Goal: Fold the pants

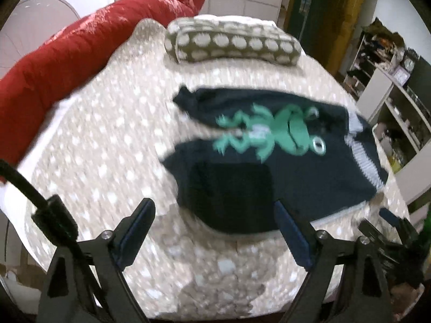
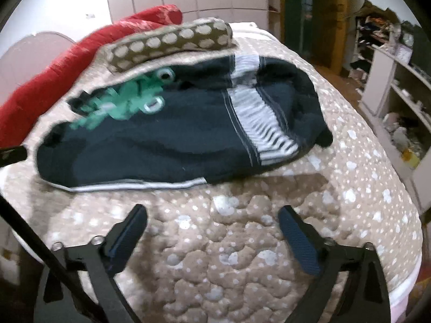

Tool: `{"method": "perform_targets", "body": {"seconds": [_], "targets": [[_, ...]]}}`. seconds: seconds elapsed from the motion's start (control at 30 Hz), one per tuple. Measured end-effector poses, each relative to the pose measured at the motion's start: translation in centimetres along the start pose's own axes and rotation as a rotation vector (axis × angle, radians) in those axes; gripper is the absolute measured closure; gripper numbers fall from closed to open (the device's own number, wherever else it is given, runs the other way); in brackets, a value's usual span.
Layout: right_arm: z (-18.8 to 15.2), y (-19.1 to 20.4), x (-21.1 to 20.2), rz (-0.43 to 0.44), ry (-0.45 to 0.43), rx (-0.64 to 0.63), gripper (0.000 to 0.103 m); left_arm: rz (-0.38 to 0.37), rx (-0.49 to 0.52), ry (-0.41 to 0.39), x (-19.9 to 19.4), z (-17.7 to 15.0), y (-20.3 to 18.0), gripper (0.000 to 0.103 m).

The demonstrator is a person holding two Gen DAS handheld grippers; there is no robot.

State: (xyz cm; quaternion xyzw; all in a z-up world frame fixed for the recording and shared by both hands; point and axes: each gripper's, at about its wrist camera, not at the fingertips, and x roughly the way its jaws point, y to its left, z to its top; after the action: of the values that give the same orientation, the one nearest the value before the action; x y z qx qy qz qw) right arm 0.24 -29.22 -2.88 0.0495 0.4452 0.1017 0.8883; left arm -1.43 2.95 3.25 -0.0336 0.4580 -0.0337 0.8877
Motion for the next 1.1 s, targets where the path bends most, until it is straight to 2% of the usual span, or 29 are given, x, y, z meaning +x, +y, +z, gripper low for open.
{"method": "perform_targets", "body": {"seconds": [0.1,0.23,0.4,0.5,0.67,0.77,0.87,0.9,0.93,0.97,1.0,1.03,1.07,1.1], "targets": [[1.8,-0.7,-2.0,0.042,-0.042,-0.020,0.006,-0.014,0.018,-0.011,0.2,3.3,0.5,0.014],[6.5,-1.2,-3.0,0.022,-0.085,-0.119,0.006,-0.011,0.117,-0.041,1.3,8.4,-0.5,0.014],[14.6,-1.3,1.0,0.044,-0.067,-0.220,0.006,-0.062,0.184,0.018,6.4,13.8,-1.5,0.014],[19.0,-0.8,5.2,0.070,-0.001,-0.252,0.006,-0.040,0.219,0.069,11.0,16.4,-1.9,0.014],[23.1,0.6,12.5,0.107,0.108,-0.307,0.006,-0.077,0.232,0.160,17.2,18.3,-1.7,0.014],[24.0,1.7,16.3,0.129,0.166,-0.348,0.006,-0.095,0.290,0.223,20.2,18.3,-2.0,0.014],[24.5,2.8,19.3,0.175,0.212,-0.376,0.006,-0.107,0.359,0.251,21.6,17.8,-2.6,0.014],[24.5,3.0,19.9,0.182,0.224,-0.385,0.006,-0.119,0.373,0.252,21.8,17.5,-2.8,0.016],[24.4,3.4,20.7,0.189,0.246,-0.398,0.008,-0.127,0.375,0.251,21.8,17.4,-2.9,0.025],[24.2,3.7,21.3,0.195,0.263,-0.409,0.020,-0.139,0.376,0.250,21.6,17.2,-3.0,0.032],[23.7,4.1,21.9,0.217,0.295,-0.425,0.031,-0.149,0.380,0.243,21.3,17.1,-3.2,0.054],[23.4,4.5,21.8,0.226,0.296,-0.436,0.043,-0.154,0.390,0.229,20.8,16.9,-3.5,0.081],[23.3,4.7,21.5,0.236,0.281,-0.439,0.075,-0.153,0.389,0.223,20.4,16.8,-3.7,0.096],[23.3,4.8,21.0,0.280,0.283,-0.412,0.094,-0.153,0.383,0.222,20.1,16.8,-3.9,0.099]]}}
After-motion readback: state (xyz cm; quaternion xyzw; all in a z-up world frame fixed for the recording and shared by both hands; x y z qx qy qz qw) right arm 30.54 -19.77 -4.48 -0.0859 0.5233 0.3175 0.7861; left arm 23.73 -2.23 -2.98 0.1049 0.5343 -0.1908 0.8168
